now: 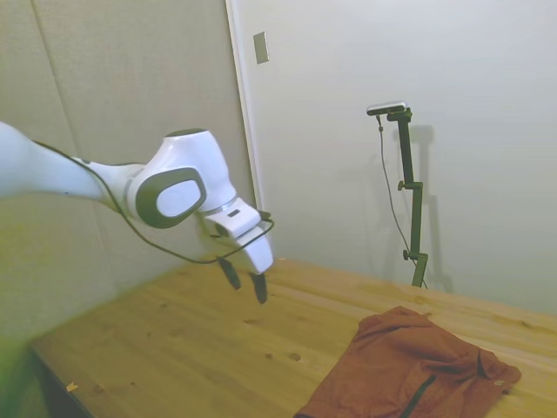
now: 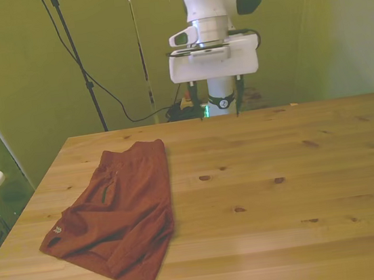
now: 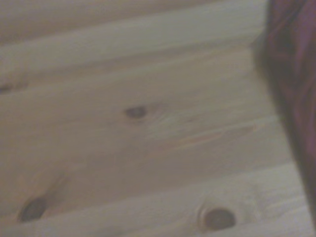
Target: Unfold the shorts
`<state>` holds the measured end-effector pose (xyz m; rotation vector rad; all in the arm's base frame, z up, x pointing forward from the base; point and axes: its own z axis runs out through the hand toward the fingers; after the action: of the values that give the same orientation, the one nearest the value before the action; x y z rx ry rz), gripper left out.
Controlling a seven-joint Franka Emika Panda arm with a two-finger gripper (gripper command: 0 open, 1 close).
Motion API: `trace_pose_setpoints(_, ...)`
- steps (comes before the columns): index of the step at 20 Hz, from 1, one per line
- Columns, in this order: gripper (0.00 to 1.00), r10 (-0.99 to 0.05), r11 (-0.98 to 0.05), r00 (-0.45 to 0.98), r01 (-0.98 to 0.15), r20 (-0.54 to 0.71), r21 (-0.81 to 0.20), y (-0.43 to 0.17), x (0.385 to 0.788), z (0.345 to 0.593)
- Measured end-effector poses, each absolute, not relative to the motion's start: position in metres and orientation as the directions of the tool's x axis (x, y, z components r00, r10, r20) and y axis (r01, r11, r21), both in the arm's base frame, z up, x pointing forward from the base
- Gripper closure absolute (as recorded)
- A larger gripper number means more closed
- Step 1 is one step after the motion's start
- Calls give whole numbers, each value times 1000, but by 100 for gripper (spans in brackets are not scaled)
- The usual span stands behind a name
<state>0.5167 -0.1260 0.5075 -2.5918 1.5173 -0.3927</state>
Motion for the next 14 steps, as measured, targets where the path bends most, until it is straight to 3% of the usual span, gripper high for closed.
trace_pose_setpoints(3, 0, -906, -418, 383, -876, 180, -242, -180, 545, 515)
trace_pose_setpoints(8, 0, -963, -248, 204, -925, 177, -287, -284, 558, 517)
trace_pose_setpoints(14, 0, -990, -104, 64, -936, 128, -336, -379, 580, 483)
